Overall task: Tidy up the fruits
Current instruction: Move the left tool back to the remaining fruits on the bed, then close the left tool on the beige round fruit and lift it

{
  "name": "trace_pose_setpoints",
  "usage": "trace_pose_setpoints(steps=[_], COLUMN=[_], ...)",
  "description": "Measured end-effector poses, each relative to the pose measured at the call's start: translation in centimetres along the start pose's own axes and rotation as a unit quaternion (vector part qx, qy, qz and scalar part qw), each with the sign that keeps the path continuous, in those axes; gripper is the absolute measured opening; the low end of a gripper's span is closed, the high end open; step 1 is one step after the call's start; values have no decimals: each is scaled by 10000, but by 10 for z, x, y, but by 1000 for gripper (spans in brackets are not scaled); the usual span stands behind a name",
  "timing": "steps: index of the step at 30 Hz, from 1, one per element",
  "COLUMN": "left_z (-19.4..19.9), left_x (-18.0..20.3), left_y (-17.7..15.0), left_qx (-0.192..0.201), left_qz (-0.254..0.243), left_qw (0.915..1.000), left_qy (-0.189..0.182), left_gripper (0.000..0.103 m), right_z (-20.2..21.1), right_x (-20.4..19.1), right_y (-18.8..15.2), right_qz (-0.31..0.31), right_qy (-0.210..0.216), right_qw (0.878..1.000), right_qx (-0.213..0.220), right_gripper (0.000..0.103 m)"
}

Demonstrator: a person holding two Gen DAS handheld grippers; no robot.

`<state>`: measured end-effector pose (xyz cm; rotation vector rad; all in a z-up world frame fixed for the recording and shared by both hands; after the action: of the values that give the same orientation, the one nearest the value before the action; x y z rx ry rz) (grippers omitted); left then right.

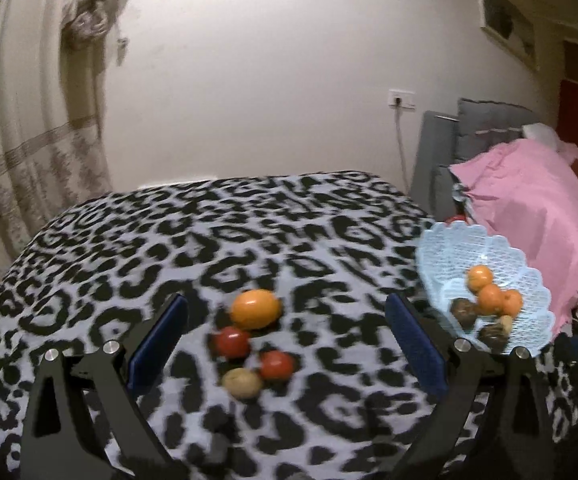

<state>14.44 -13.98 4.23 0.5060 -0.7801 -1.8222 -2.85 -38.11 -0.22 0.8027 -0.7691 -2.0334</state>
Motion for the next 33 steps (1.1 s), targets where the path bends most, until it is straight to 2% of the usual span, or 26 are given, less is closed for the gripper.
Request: trace_pose_setpoints(steps=[8, 17, 19, 23, 25, 33], left_z=[-5, -26, -31, -40, -44, -56], left_x=[-47, -53, -52, -51, -51, -39], left_y=[-10, -38, -43, -51, -55, -69], left_qx=[-150, -550, -663, -853, -946, -1189], left_qz=[348, 236, 223, 239, 255, 135], left_qw=[9990, 9980, 9974, 9960, 9952, 9926], left_qy=[215, 226, 190, 101, 39, -217], left_gripper=[98, 97, 85, 71, 60, 53], right_z=[-2, -3, -3, -3, -3, -3], right_x=[-5, -5, -5, -6, -5, -7], right_y=[-1, -1, -1, -1, -1, -3], right_qz=[86, 95, 96, 99, 109, 129], right_qy=[-51, -62, -60, -60, -58, -65], right_qw=[9999, 9999, 9999, 9999, 9999, 9999], right_qx=[-42, -44, -45, -46, -50, -54], right_gripper=[63, 63, 63, 63, 63, 63])
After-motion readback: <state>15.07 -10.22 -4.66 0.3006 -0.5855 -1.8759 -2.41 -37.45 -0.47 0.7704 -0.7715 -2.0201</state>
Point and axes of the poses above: each gripper's, at about its wrist camera, not at the fingertips, and z roughly against the way its jaws point, x to its right, y to its top, the point moved 10 cm from there along -z, roughly the way its jaws point, and after that the axes turned 13 degrees about -x, right-handed, at the moved point
